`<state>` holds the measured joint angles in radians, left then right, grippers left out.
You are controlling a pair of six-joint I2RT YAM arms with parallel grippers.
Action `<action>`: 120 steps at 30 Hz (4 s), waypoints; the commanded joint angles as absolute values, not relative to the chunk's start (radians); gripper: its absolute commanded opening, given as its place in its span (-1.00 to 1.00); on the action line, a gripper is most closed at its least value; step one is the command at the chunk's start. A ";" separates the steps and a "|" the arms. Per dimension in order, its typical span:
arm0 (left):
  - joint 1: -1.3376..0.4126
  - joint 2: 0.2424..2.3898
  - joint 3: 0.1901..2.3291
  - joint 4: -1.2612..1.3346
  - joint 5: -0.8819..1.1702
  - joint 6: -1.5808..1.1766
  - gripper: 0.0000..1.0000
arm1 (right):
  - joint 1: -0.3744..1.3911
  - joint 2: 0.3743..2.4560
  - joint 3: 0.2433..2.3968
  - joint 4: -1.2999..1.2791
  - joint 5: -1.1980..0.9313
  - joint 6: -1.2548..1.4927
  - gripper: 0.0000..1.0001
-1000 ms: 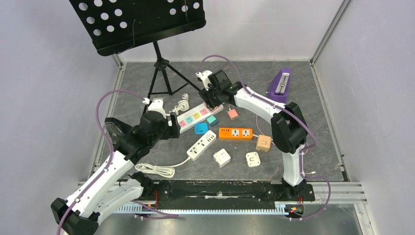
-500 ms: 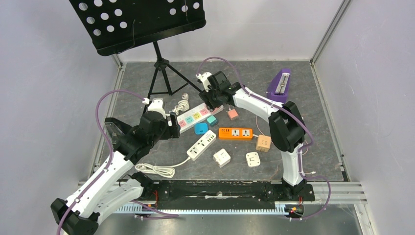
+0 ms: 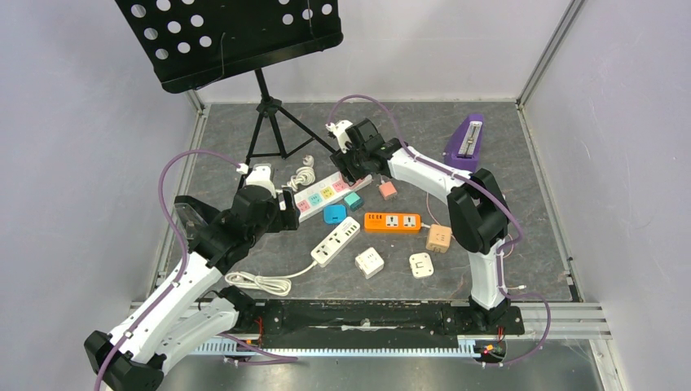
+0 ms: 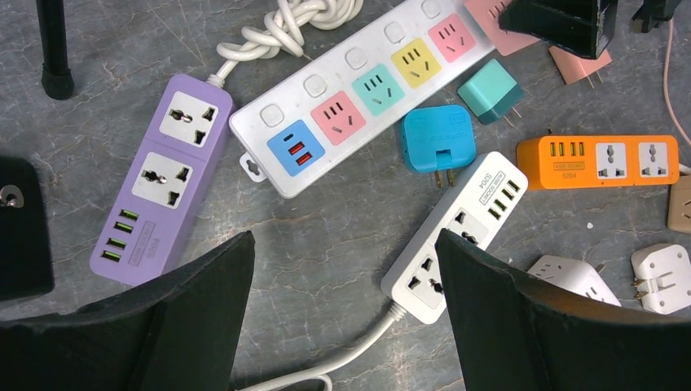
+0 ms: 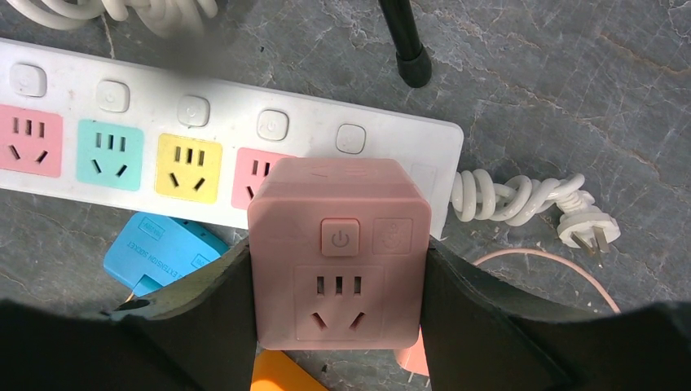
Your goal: Insert the plug
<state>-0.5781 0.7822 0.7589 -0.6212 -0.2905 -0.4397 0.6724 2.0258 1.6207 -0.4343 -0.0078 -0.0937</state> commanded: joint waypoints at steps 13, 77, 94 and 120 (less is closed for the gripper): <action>-0.574 0.772 0.753 -0.602 -0.319 -0.416 0.75 | 0.676 2.057 1.652 -0.438 0.008 -0.075 -1.00; -0.574 0.761 0.759 -0.601 -0.320 -0.411 0.75 | 0.710 2.211 1.210 -0.403 0.112 0.031 -1.00; -0.574 0.718 0.781 -0.590 -0.308 -0.465 0.99 | 0.680 1.790 1.475 -0.337 0.184 0.020 0.96; -0.574 0.674 0.659 -0.549 -0.061 -0.584 0.93 | 1.104 1.307 0.686 -0.222 0.115 0.225 0.89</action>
<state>-0.5774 0.6727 0.6731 -0.6014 -0.0753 -0.5346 1.0916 1.2678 0.6987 -0.2989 0.0441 0.1692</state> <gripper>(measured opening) 0.971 0.971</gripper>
